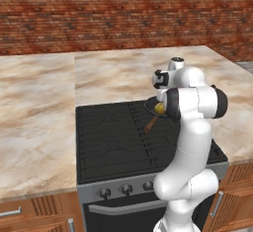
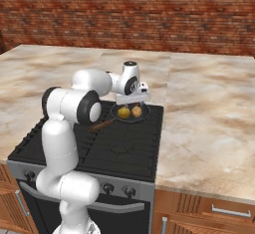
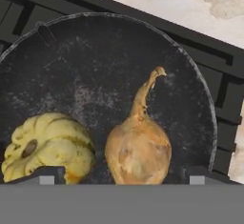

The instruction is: Put the onion and squash in the pan. Then turn on the rear right burner and set the heat to medium.

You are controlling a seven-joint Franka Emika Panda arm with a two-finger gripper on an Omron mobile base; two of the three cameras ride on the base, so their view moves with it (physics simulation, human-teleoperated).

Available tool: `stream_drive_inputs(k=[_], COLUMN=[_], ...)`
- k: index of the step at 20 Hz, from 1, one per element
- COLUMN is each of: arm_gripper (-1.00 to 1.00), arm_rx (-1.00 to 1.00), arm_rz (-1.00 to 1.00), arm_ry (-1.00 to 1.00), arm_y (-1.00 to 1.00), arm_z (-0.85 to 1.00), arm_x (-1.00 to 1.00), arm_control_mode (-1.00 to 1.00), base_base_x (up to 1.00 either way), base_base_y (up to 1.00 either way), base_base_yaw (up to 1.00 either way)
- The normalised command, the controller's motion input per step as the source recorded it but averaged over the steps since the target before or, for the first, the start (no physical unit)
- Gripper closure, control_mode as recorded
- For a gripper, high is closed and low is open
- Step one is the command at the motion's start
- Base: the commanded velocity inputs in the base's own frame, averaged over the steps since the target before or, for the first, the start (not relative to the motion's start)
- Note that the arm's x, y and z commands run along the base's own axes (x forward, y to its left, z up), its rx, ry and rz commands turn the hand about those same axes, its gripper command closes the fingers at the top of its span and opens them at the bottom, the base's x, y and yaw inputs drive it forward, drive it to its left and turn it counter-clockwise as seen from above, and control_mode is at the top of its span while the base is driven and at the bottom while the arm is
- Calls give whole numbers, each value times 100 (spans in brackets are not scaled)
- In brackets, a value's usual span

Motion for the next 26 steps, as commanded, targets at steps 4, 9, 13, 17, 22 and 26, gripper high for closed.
stream_drive_inputs(k=[4,9,13,17,22,26], arm_gripper=[-100,-100,-100,-100,-100,-100], arm_rx=[0,0,0,0,0,0], arm_rz=[0,0,0,0,0,0], arm_ry=[-5,-6,-1,-1,-2,0], arm_y=[0,0,0,0,0,0], arm_z=[38,44,15,6,9,29], arm_x=[-9,-24,-71,-84,-70,-41], arm_control_mode=[-100,-100,-100,-100,-100,-100], base_base_x=[0,0,0,0,0,0], base_base_y=[0,0,0,0,0,0], base_base_yaw=[0,0,0,0,0,0])
